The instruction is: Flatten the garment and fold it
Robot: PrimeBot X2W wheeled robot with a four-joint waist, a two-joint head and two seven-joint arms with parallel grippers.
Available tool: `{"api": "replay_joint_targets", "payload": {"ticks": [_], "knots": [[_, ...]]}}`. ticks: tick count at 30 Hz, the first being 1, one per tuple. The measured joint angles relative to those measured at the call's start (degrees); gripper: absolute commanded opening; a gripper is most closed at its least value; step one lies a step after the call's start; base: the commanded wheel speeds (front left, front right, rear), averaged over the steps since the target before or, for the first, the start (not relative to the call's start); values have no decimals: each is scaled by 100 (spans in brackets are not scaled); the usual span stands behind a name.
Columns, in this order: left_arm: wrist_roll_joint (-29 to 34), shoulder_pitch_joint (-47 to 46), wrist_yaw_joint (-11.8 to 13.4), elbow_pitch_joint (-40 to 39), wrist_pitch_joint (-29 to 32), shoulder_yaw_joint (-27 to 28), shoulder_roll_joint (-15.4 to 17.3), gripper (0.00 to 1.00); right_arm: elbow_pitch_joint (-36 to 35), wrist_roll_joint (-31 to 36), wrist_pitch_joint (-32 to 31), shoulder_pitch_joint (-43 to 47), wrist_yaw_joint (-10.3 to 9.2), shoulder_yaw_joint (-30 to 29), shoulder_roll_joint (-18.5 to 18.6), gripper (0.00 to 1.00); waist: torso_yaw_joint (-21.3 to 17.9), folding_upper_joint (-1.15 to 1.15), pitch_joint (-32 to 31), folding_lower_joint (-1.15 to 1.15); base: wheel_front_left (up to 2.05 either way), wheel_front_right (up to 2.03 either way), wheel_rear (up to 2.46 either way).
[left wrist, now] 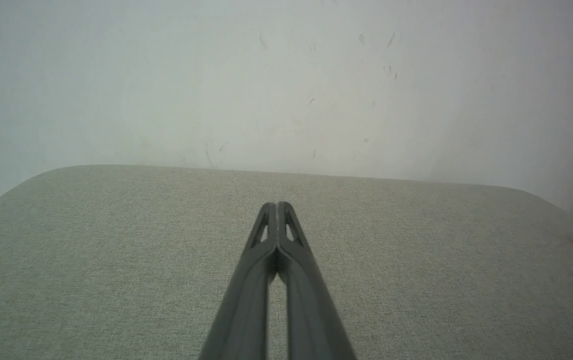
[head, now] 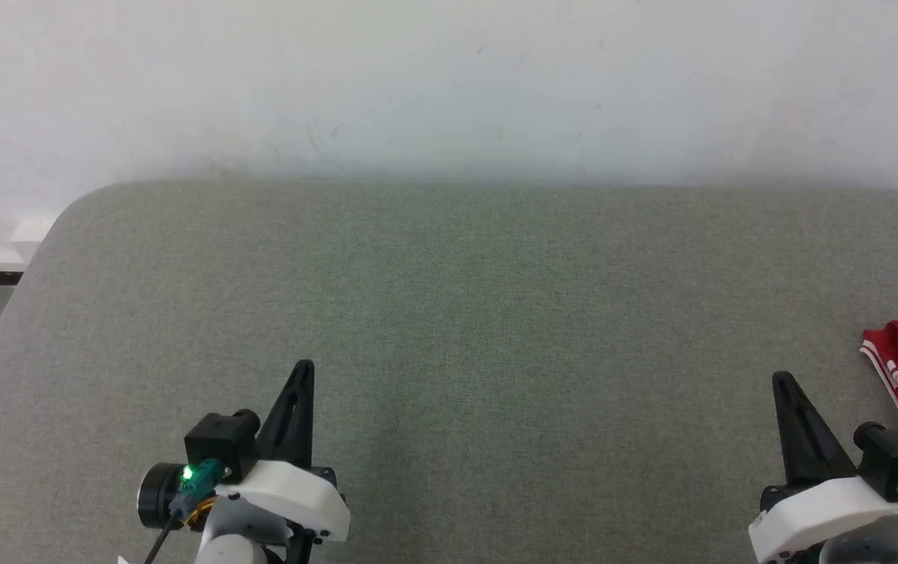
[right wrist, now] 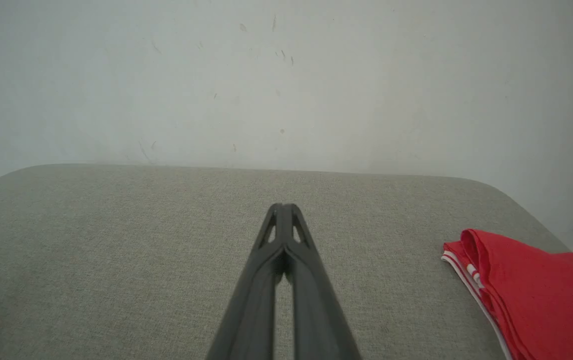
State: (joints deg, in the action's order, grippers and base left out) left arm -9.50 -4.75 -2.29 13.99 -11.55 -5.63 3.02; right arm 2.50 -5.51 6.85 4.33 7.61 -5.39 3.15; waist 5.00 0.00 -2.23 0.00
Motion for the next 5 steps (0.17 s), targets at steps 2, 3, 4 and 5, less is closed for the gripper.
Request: {"api": "replay_joint_targets", "payload": {"ticks": [2, 3, 4, 5], "knots": [[10, 2, 2, -24, 4, 12, 0, 0, -2, 1, -26, -1, 0, 5, 0, 0, -10, 0, 4, 0, 0, 0, 0], [12, 3, 7, -37, 31, 16, 0, 0, -4, 2, -26, -3, 0, 9, 0, 0, -15, 0, 6, 0, 0, 0, 0], [14, 3, 8, -47, 52, 21, 0, 0, -7, 7, -27, -7, 0, 14, 0, 0, -20, 0, 9, 0, 0, 0, 0], [26, 5, 8, -62, 54, 25, 0, 0, -8, 9, -30, -15, 0, 20, 0, 0, -25, 0, 11, 0, 0, 0, 0]]}}
